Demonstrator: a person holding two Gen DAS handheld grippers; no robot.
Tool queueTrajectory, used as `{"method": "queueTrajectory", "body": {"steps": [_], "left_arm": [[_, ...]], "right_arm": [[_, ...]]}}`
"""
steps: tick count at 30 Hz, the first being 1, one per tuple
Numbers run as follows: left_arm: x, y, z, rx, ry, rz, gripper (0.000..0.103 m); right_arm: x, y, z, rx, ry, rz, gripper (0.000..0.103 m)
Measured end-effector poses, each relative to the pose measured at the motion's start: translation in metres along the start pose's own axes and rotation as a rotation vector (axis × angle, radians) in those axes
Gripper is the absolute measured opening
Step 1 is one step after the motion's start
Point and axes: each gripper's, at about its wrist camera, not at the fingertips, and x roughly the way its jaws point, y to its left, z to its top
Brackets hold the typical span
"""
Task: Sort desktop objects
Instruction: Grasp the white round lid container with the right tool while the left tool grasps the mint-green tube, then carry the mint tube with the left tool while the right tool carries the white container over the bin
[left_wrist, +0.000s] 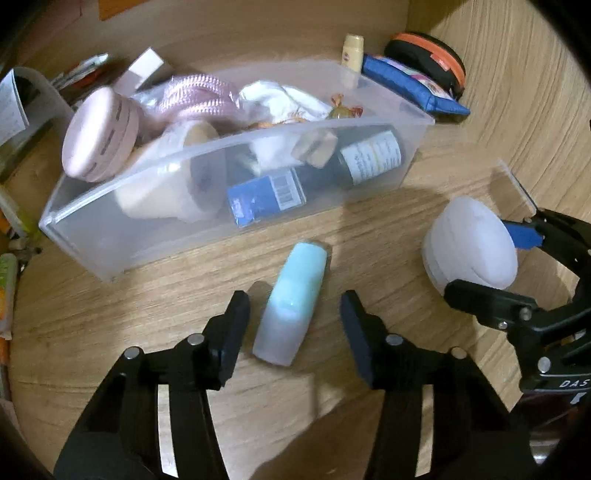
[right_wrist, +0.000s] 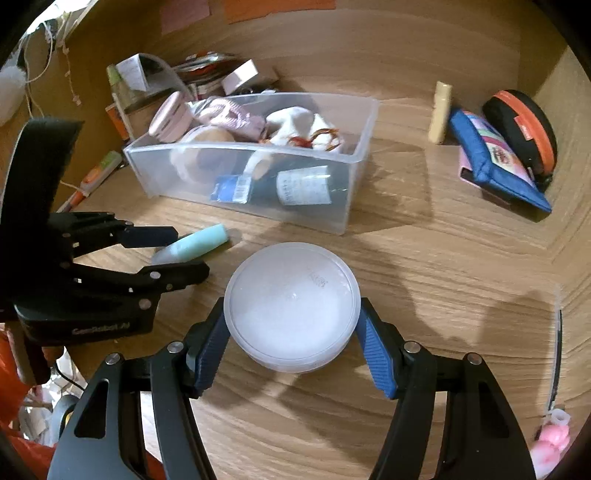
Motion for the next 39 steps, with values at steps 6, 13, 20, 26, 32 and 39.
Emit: {"method": "queueTrajectory", "body": {"steps": [6,13,20,26,32,39], "left_arm": [[-0.002,0.001,0.001,0.008,-0.011,0.001,0.024],[-0.020,-0.006,-0.006,0.011,-0.052,-0.017,0.024],[-0.048,0.002,0.001,-0.020,-0.124,-0.026,0.024],[-0.077,0.012,0.021,-0.037,-0.215,-0.011,0.024],[-0.097,0.025,0.048,-0.055,-0.295,0.001,0.024],[-0.093,0.033,0.072,-0.071,-0.312,-0.019,0.024]], "right_arm": [[-0.003,-0.005,0.003,0.003,-0.017,0.000,0.063],[0.000,-0.004,0.006,0.009,-0.018,0.019,0.063],[-0.004,0.001,0.014,0.009,-0.031,0.027,0.063],[-0.022,0.004,0.034,-0.026,-0.095,0.003,0.063],[-0.039,-0.001,0.062,-0.039,-0.160,-0.039,0.063],[-0.042,-0.005,0.087,-0.050,-0.203,-0.057,0.063]]}}
